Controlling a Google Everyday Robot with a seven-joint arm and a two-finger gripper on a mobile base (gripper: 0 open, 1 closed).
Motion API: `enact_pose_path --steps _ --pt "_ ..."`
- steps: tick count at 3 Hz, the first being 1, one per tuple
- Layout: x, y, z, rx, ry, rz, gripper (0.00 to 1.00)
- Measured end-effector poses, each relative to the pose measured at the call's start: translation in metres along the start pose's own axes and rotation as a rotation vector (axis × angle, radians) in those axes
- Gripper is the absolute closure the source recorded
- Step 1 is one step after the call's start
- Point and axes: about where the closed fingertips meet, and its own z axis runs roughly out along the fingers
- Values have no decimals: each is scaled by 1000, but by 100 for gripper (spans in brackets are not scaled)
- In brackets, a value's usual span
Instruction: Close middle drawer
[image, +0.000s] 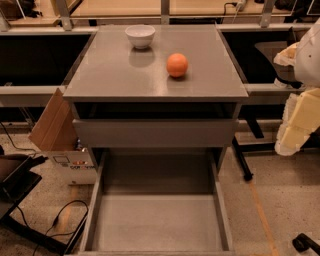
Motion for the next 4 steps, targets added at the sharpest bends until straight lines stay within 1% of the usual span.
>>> enact_pose_path --steps 1,2,3,4 --pt "0 0 0 0 0 0 0" --pt "10 14 18 0 3 15 0" --pt "35 47 51 3 26 60 0" --pt "62 88 91 3 28 85 0"
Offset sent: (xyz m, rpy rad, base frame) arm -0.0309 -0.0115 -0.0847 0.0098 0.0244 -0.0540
